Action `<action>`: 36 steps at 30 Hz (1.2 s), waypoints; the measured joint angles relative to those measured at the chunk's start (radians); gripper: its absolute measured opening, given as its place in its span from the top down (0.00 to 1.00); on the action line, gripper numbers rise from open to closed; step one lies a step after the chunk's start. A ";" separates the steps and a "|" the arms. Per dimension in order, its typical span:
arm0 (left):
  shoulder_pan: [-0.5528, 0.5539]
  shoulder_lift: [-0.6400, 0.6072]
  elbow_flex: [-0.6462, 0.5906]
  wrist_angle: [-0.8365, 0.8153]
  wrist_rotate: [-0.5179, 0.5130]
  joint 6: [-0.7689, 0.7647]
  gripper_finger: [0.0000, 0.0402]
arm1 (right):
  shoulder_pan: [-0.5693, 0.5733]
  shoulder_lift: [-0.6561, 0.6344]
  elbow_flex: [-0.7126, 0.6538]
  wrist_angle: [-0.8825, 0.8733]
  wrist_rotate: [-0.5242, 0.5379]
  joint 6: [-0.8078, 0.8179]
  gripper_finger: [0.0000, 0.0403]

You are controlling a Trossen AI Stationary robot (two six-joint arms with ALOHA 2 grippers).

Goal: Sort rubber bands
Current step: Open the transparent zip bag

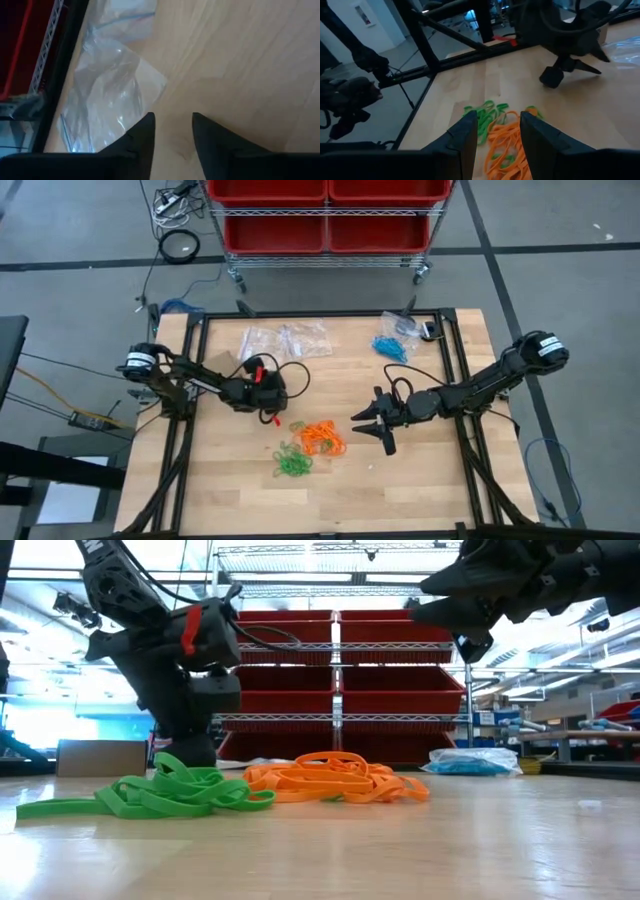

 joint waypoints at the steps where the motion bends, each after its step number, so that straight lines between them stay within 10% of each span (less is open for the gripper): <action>1: 0.000 0.000 0.000 0.009 -0.007 0.013 0.62 | 0.000 0.000 0.000 0.000 0.000 0.000 0.66; 23: 0.148 0.078 0.004 0.166 -0.008 0.179 0.55 | 0.000 0.000 0.000 0.006 0.001 -0.012 0.66; 36: 0.216 0.086 0.052 0.096 -0.006 0.221 0.99 | 0.011 0.000 0.000 0.024 0.004 0.001 0.66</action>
